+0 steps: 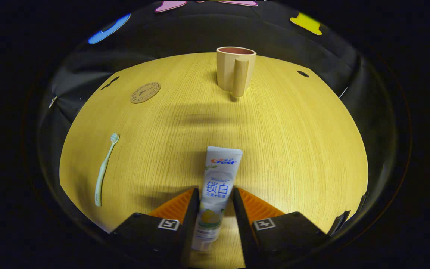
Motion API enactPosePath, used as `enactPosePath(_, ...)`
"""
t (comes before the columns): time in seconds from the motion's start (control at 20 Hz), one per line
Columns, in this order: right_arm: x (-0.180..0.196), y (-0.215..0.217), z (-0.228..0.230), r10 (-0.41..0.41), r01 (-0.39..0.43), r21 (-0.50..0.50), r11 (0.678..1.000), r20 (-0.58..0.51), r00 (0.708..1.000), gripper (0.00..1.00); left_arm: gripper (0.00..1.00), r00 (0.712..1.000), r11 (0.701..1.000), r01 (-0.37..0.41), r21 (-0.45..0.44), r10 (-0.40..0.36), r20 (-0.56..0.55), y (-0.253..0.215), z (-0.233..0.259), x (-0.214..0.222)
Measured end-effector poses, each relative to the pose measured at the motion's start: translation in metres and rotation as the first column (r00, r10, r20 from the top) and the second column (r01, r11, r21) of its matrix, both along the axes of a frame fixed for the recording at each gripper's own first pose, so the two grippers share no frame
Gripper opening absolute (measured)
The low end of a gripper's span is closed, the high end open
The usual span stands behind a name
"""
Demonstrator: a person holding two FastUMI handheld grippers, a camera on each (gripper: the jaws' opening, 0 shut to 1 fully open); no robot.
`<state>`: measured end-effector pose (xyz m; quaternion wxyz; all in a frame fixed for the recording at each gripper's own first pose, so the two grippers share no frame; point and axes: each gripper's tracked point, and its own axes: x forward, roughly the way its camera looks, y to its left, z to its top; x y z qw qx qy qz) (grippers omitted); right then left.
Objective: Put the toothbrush and toothpaste on the desktop into the cup, then pick up the cup and place it on the coaster on the desktop.
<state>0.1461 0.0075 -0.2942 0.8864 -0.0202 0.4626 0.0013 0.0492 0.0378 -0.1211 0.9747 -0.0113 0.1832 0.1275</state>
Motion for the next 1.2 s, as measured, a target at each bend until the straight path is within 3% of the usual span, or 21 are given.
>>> enactPosePath(0.1, 0.001, 0.000, -0.001, 0.016, -0.016, -0.008, 1.000, -0.041, 0.999, 0.47, 0.96, 1.000, 1.000, 0.002, -0.005, -0.002, 0.009, 0.002, 0.001, 0.001)
enactPosePath(0.15, 0.002, -0.001, -0.002, 0.012, -0.012, -0.004, 1.000, -0.053, 0.999, 0.51, 0.96, 1.000, 1.000, 0.003, -0.007, -0.003, 0.012, 0.003, 0.001, 0.001)
enactPosePath(0.35, 0.001, 0.000, -0.001, 0.033, -0.033, 0.000, 0.999, -0.043, 0.999, 0.49, 0.96, 1.000, 1.000, -0.002, -0.012, 0.002, 0.006, 0.011, -0.005, 0.001)
enactPosePath(0.45, 0.002, 0.001, -0.001, 0.059, -0.059, 0.005, 0.998, -0.027, 0.998, 0.32, 0.96, 1.000, 1.000, -0.007, -0.013, 0.007, 0.003, 0.016, -0.006, 0.002)
enactPosePath(0.75, -0.002, 0.002, 0.002, 0.074, -0.069, 0.117, 0.991, -0.037, 0.997, 0.18, 0.96, 1.000, 1.000, -0.012, -0.019, 0.011, -0.016, 0.025, -0.018, 0.014)
enactPosePath(1.0, -0.014, -0.008, 0.005, 0.107, -0.102, 0.108, 0.989, -0.035, 0.994, 0.18, 0.96, 0.992, 0.990, 0.111, -0.085, -0.116, -0.050, 0.008, -0.042, 0.039)
enactPosePath(1.2, -0.019, -0.021, 0.023, 0.085, -0.083, 0.141, 0.986, -0.007, 0.996, 0.18, 0.96, 0.968, 0.979, 0.180, -0.093, -0.193, -0.160, 0.001, -0.076, 0.062)
